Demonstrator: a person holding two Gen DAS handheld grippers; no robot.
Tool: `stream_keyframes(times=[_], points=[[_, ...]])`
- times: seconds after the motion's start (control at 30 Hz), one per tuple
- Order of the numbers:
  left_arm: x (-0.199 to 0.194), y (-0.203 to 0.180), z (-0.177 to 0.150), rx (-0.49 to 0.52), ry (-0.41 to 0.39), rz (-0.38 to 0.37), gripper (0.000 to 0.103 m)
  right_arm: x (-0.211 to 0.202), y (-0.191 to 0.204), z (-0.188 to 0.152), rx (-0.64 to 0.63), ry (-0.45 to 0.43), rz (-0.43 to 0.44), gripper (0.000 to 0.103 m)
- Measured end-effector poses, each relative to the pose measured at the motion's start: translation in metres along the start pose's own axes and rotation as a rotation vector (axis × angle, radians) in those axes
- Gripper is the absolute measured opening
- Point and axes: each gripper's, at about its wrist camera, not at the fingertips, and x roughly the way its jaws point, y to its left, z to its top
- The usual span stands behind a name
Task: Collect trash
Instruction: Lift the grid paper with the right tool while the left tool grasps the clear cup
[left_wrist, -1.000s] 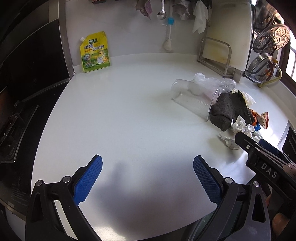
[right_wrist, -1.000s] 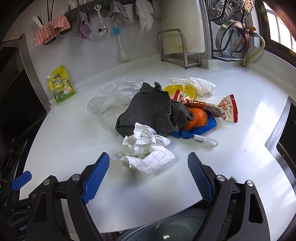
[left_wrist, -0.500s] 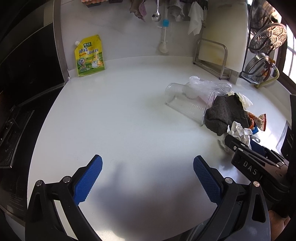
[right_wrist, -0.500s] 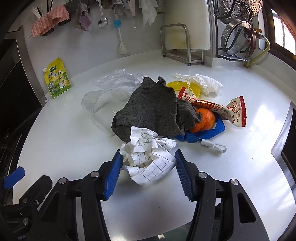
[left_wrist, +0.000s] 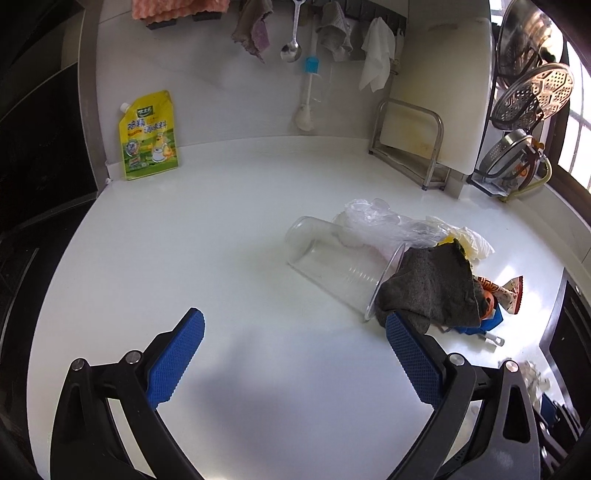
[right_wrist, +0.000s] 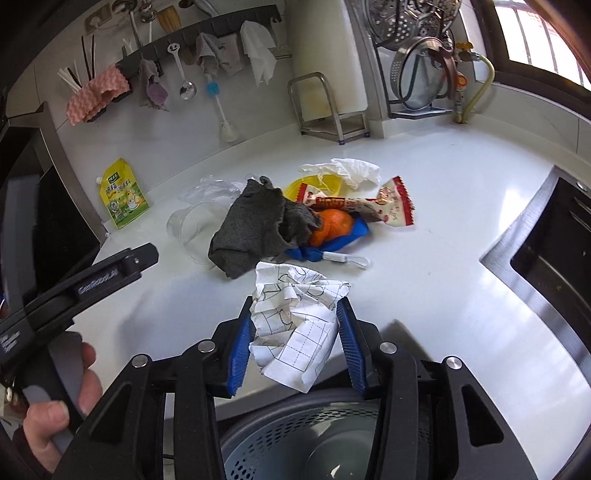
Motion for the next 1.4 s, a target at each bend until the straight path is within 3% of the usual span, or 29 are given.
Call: stream_keyframes(times=[0.1, 0.27, 0.43, 0.53, 0.6, 0.67, 0.77, 0.9, 0.97, 1.4], points=[[0.014, -0.012, 0.005, 0.016, 0.009, 0.0, 0.097, -0.011, -0.014, -0.002, 0.032, -0.01, -0.002, 0.042], [0.034, -0.023, 0.015, 0.026, 0.004, 0.075, 0.097, -0.025, -0.029, -0.001, 0.068, -0.034, 0.009, 0.043], [0.064, -0.029, 0.023, 0.045, 0.081, 0.147, 0.097, -0.029, -0.034, 0.0, 0.079, -0.044, 0.035, 0.043], [0.069, -0.029, 0.029, 0.036, 0.07, 0.17, 0.095, -0.028, -0.035, 0.0, 0.085, -0.04, 0.042, 0.043], [0.071, -0.029, 0.032, 0.028, 0.052, 0.165, 0.088, -0.028, -0.035, -0.001, 0.088, -0.038, 0.043, 0.043], [0.076, -0.028, 0.033, 0.023, 0.067, 0.139, 0.063, -0.028, -0.035, -0.002, 0.089, -0.037, 0.044, 0.043], [0.08, -0.024, 0.034, 0.0, 0.09, 0.08, 0.04, -0.03, -0.036, -0.001, 0.091, -0.04, 0.044, 0.043], [0.074, -0.018, 0.031, -0.015, 0.076, 0.047, 0.024, -0.033, -0.036, -0.002, 0.088, -0.043, 0.041, 0.043], [0.068, -0.014, 0.027, -0.004, 0.068, 0.049, 0.007, -0.034, -0.036, -0.003, 0.088, -0.043, 0.04, 0.043], [-0.016, 0.025, -0.003, 0.042, -0.016, 0.047, 0.007, -0.052, -0.026, -0.023, 0.058, -0.039, 0.047, 0.043]])
